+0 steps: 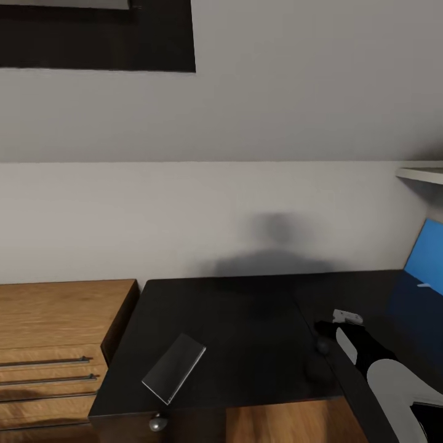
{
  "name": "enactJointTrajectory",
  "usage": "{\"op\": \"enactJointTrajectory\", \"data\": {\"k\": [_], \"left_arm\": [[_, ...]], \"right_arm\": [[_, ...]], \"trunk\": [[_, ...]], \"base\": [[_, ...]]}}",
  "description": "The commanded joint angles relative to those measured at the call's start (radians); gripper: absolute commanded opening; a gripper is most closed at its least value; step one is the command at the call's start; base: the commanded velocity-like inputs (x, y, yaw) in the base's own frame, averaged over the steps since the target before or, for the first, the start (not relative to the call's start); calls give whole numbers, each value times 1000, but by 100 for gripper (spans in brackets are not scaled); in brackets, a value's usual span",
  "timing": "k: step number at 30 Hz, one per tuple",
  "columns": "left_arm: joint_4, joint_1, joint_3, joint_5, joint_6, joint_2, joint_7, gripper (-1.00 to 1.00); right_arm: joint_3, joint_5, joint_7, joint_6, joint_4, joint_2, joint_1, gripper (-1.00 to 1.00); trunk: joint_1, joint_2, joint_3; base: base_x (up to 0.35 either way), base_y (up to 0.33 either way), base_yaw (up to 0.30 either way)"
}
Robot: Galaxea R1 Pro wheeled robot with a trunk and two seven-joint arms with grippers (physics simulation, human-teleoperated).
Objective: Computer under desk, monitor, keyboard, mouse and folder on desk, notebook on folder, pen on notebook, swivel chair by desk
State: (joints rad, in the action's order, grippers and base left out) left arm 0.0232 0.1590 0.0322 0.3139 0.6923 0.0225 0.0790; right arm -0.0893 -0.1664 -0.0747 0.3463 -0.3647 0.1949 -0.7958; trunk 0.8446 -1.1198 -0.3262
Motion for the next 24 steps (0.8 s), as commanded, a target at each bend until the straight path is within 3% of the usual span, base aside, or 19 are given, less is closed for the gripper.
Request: {"op": "enactJointTrajectory", "data": {"k": [1,10,20,24], "left_arm": [[0,1,3,-6,3,0,5,100],[0,1,2,-6,3,0,5,100],[0,1,2,-6,3,0,5,100],[0,1,2,-6,3,0,5,100]], "right_arm": [[-1,-11,-5,13,-2,0,0,100],[-3,-12,-5,51,-2,0,0,100],[-2,-14,-3,49,-3,0,0,100],[-1,-15,-2,47,-3,0,0,100]], "trunk": [[4,-8,-4],[38,-71,-33],[38,-71,-33],[54,-99,-45]], "base": [[0,0,0],[0,0,0],[0,0,0],[0,0,0]]}}
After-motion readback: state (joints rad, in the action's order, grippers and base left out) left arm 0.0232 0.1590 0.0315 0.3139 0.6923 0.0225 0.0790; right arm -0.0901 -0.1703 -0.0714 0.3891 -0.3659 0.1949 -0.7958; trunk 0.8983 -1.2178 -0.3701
